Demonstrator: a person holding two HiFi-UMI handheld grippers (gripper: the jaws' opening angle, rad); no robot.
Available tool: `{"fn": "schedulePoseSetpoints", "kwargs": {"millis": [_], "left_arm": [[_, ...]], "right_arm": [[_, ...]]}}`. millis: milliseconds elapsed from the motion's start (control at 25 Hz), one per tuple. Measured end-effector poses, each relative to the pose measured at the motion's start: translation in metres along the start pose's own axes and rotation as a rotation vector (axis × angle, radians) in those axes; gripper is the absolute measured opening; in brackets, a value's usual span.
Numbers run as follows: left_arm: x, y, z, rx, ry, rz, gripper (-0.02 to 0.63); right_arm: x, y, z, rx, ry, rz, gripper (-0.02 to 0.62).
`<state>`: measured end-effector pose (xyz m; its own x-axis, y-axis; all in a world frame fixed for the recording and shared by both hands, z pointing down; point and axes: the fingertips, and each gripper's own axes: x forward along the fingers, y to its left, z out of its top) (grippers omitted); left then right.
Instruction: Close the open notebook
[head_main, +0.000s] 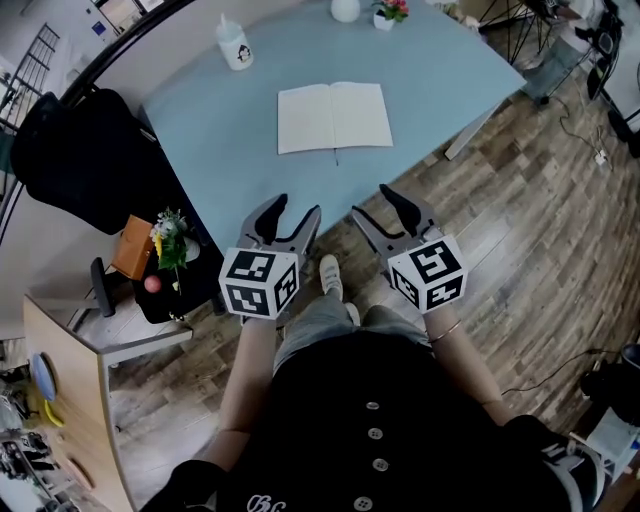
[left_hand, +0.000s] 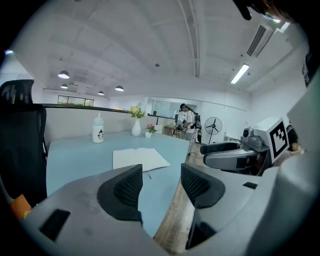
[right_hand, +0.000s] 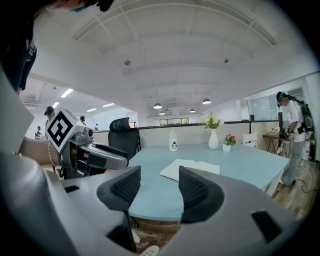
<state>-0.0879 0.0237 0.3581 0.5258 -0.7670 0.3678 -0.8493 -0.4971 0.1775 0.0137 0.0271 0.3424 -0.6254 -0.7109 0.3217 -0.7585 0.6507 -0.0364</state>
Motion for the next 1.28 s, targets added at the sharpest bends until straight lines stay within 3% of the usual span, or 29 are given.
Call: {"fn": "schedulePoseSetpoints", "kwargs": {"millis": [280, 800, 1280], "left_arm": [[0.033, 0.042, 0.02, -0.001, 0.01, -0.008, 0.227], [0.078, 0.095, 0.039, -0.048, 0.008, -0.051, 0.227], [0.087, 0.124, 0.03, -0.097, 0.027, -0.053, 0.227]], "right_arm": [[0.055, -0.017, 0.009, 0.0, 0.031, 0.029, 0.232], [0.115, -0.046, 0.024, -0.007, 0.061, -0.024, 0.211], [0.146, -0.046, 0.018, -0.026, 0.115, -0.022, 0.212]]}}
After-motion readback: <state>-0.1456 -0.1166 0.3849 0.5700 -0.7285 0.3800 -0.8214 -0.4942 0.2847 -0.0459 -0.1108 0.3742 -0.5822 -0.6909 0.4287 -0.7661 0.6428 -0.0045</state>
